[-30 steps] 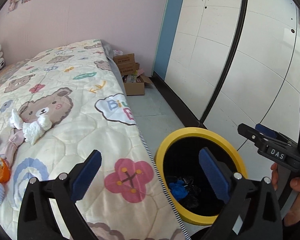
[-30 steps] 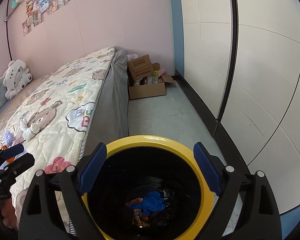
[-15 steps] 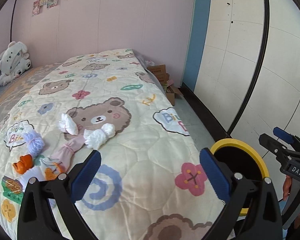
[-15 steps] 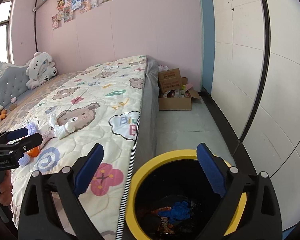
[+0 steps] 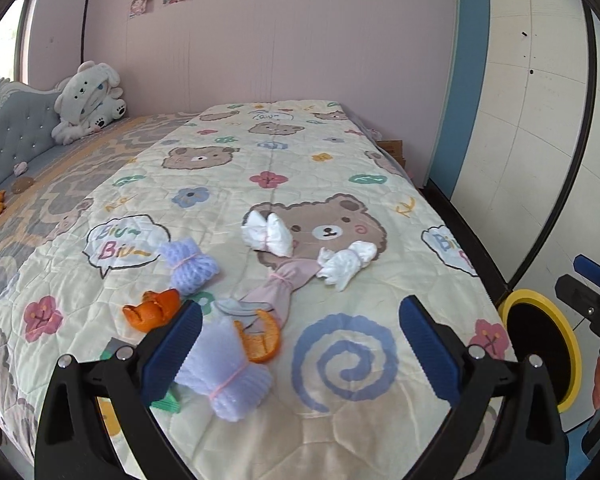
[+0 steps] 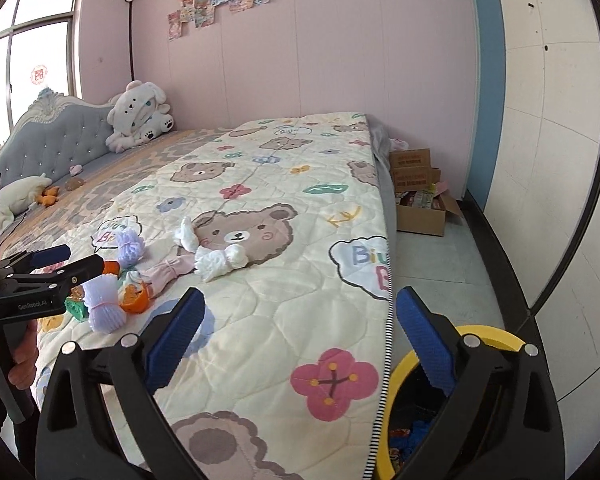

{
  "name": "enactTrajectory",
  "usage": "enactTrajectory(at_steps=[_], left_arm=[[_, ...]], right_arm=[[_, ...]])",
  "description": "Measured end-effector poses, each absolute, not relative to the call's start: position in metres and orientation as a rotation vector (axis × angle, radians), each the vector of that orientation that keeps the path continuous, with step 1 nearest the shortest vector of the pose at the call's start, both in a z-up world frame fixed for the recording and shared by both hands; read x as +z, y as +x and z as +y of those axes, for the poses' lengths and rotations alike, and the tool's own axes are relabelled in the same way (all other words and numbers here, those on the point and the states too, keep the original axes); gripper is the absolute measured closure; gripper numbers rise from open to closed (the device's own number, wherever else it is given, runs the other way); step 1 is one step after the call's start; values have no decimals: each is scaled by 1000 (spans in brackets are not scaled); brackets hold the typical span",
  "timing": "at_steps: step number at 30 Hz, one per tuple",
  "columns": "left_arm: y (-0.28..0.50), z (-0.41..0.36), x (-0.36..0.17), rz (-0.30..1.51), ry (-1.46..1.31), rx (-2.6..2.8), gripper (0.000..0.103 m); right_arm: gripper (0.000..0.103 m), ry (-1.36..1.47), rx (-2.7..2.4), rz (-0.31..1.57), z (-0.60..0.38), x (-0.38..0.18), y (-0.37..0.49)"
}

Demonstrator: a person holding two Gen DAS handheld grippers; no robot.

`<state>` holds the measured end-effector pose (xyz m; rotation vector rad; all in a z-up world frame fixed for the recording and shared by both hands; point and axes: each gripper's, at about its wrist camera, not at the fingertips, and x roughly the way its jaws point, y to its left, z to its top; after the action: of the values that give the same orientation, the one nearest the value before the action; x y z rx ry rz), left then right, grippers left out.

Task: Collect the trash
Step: 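Move both tools back over the bed toward the green packet and mesh net, then grasp the green snack packet with the left tool while the right tool grasps the lavender mesh net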

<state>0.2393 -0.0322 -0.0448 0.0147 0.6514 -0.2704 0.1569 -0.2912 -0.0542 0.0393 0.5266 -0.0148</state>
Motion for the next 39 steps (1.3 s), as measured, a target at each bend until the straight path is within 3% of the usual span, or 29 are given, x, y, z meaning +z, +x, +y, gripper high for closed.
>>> enactTrajectory(at_steps=[17,34,39], left_arm=[[258,78,-93,733,-41,-81,8],[271,115,-134,810,-208,-101,8],[275,116,-141,809,-246,-137,28]], right_arm=[[11,-31,173,599,-186,-82,197],[11,-91,332,713,-104,-132,236],[11,-99,361,744,-91,-146,249]])
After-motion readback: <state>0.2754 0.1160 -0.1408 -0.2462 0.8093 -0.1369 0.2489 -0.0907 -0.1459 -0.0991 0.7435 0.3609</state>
